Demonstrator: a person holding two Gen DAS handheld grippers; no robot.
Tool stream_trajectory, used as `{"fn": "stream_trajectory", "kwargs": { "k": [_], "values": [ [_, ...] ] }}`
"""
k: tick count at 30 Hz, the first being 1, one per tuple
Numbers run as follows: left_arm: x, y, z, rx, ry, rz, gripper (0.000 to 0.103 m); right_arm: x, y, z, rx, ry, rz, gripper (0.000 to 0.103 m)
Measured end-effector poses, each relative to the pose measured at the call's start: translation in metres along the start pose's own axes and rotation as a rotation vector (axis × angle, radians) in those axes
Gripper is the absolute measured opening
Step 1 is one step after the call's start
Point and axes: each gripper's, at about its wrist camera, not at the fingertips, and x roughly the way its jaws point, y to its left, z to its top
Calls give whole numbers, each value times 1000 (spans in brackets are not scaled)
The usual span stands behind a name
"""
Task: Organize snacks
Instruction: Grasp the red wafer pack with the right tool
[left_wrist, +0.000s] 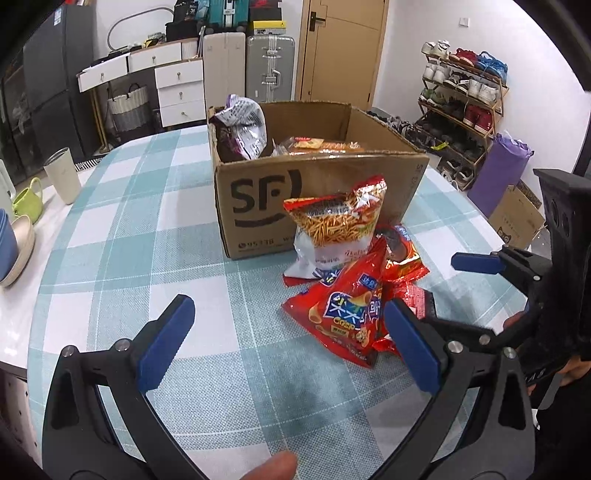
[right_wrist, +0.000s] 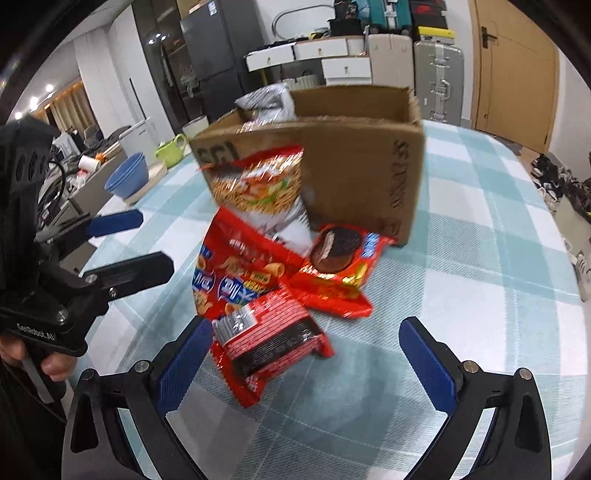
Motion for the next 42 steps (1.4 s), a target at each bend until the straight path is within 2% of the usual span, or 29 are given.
{"fn": "stream_trajectory", "kwargs": {
  "k": [4,12,17,23,29,35,42],
  "values": [
    [2,2,-1,-10,7,2,102,12,0,-1,54,17,24,102],
    [6,11,1,-50,17,2,102,23,3,2,156,-34,-24,102],
    [5,15,2,-59,14,5,102,28,6,2,123,-12,-90,102],
    [3,16,3,-56,10,10,102,26,-4,1,69,80,-96,102],
    [3,18,1,-56,14,11,102,16,-19,-1,28,117,-109,102],
    [6,15,-1,-49,23,1,102,3,-28,-5,13,84,-108,102],
    [13,8,-4,-35,42,-11,102,9,-9,-10,-41,73,-87,101]
  ]
}}
